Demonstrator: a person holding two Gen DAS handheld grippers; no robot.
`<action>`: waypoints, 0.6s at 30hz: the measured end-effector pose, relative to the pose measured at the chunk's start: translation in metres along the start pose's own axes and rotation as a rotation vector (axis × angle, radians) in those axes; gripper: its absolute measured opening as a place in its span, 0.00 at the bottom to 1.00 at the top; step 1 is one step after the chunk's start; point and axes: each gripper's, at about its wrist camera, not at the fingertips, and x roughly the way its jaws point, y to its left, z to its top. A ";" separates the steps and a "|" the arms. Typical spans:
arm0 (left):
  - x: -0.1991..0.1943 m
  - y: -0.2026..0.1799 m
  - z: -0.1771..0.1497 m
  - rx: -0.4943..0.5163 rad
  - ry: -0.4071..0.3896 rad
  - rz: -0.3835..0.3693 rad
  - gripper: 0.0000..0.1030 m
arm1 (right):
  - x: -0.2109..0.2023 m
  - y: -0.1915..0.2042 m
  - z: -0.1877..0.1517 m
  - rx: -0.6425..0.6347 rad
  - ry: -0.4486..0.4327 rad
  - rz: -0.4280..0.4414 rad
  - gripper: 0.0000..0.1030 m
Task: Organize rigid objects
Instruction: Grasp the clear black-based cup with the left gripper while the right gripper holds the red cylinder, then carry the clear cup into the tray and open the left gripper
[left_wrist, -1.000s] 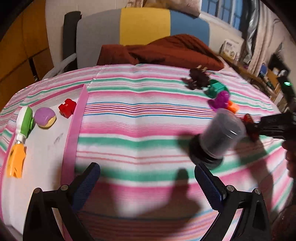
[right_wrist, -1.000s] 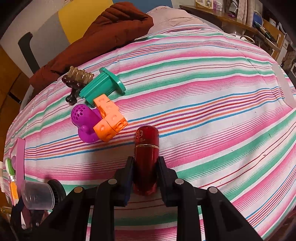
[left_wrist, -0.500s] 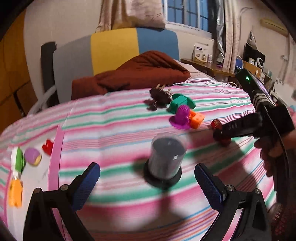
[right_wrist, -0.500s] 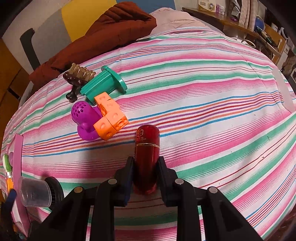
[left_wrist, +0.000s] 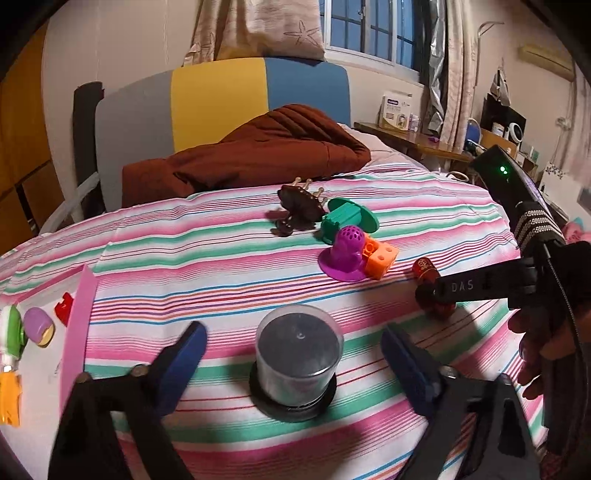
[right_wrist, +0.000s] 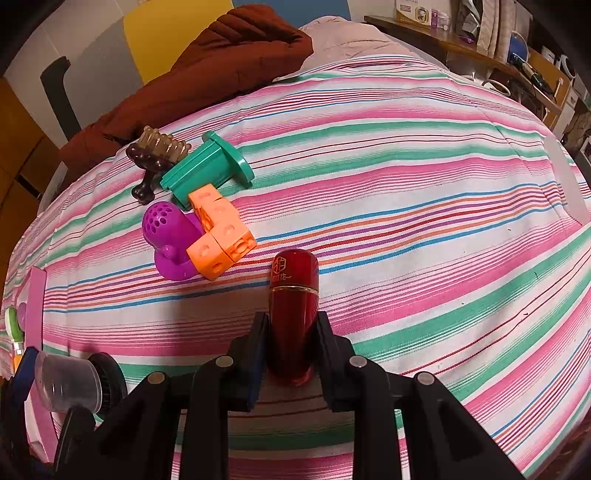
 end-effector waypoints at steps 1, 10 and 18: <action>0.002 -0.001 0.000 0.010 0.005 -0.004 0.75 | -0.001 0.001 -0.001 0.000 0.000 -0.001 0.23; 0.009 0.005 -0.005 -0.004 0.026 -0.051 0.43 | 0.003 0.005 0.000 -0.009 0.002 -0.008 0.24; -0.003 0.008 -0.014 0.003 0.007 -0.066 0.42 | 0.005 0.004 0.001 -0.020 -0.001 -0.012 0.24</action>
